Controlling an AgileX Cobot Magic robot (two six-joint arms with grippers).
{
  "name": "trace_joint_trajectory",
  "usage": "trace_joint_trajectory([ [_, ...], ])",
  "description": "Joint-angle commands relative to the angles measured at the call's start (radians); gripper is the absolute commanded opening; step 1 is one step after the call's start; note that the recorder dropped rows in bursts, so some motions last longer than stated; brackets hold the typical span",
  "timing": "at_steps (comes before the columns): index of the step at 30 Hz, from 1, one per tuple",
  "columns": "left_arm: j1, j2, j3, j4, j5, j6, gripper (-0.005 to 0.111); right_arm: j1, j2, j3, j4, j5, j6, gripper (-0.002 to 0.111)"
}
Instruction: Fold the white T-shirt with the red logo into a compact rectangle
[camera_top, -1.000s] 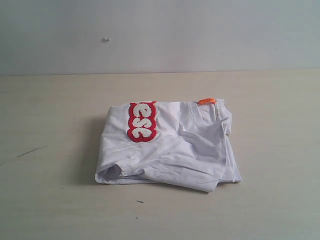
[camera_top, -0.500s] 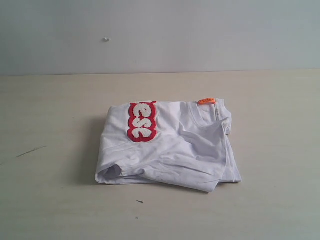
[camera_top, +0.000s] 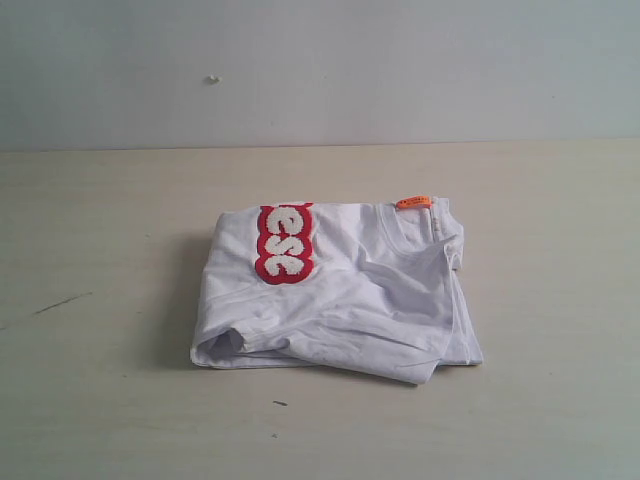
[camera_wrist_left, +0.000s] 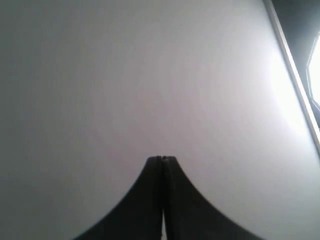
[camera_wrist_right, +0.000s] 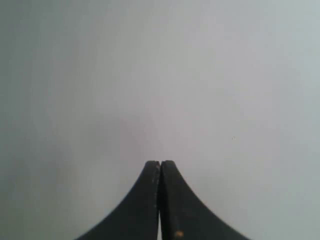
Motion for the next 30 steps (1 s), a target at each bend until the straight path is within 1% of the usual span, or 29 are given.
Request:
trace_joint_trajectory([
  [1, 0.004, -0.005, 0.004, 0.001, 0.004, -0.002, 0.000, -0.003, 0.000, 0.007, -0.012, -0.007, 0.002, 0.000],
  [6, 0.004, -0.005, 0.046, 0.001, -0.006, -0.005, 0.000, -0.003, 0.000, 0.007, -0.038, 0.013, 0.002, 0.000],
  [13, 0.004, -0.005, 0.050, 0.001, -0.070, -0.005, 0.000, -0.003, 0.000, 0.007, -0.064, 0.012, 0.002, 0.000],
  [30, 0.004, -0.005, 0.050, 0.004, -0.044, -0.005, 0.000, -0.003, 0.000, 0.007, -0.052, 0.023, 0.003, 0.000],
])
